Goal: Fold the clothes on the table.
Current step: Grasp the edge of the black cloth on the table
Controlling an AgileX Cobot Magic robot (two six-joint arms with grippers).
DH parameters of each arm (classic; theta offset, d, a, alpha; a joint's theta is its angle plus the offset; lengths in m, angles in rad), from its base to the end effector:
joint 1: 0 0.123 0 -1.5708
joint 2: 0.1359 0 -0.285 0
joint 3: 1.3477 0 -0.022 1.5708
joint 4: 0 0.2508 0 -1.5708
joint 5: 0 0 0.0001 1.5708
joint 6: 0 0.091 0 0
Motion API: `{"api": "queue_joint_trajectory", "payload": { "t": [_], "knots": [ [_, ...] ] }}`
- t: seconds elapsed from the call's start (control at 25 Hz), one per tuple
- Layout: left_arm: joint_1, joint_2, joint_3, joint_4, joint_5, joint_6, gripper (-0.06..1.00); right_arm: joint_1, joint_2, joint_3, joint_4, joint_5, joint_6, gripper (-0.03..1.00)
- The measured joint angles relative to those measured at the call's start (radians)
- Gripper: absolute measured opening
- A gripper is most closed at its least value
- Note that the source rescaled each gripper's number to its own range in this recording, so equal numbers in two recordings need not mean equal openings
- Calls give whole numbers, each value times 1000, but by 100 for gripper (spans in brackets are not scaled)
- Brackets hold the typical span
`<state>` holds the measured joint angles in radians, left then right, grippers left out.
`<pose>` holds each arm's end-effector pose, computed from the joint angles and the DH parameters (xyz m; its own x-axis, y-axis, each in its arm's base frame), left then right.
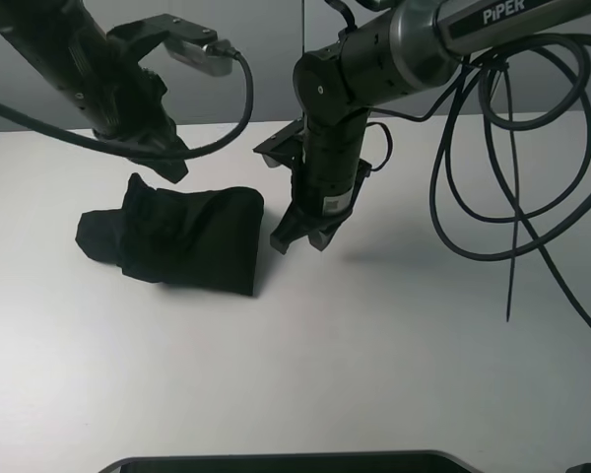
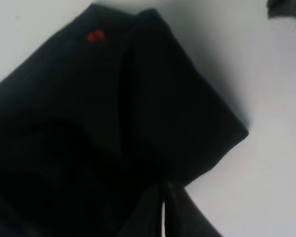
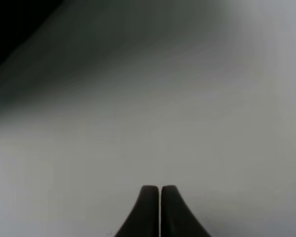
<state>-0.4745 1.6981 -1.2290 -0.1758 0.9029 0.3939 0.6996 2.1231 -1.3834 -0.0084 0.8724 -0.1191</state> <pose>0.2977 -0.1670 0.2388 -0.6804 0.6619 -0.3146 0.7072 0.7056 -0.0450 0.3047 0.2557 0.1174 -0.6784 -0.7333 -0.0447 -0.7336 0.6795 -0.0121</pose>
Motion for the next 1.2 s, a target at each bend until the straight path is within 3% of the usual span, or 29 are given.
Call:
{"api": "queue_joint_trajectory", "payload": {
  "t": [0.12,0.32,0.44,0.52,0.72,0.8,1.0,1.2],
  "knots": [
    [0,30,43,50,6,-57,0,0,0,1,1,-2,-2,0],
    [0,64,110,45,-40,-73,0,0,-15,1,1,-10,-8,0],
    [0,83,127,82,-77,-116,0,0,-40,1,1,-22,-14,0],
    [0,97,130,151,-81,-201,0,0,-63,1,8,-32,-17,0],
    [0,101,130,473,-23,-475,0,0,-85,1,8,-33,-21,0],
    [4,101,130,563,8,-561,0,0,-85,1,8,-33,-23,0],
    [59,101,130,581,10,-619,0,-2,-85,1,28,-33,-32,0],
    [132,103,130,584,10,-644,0,-2,-85,1,210,-42,-161,0]
  ]
}}
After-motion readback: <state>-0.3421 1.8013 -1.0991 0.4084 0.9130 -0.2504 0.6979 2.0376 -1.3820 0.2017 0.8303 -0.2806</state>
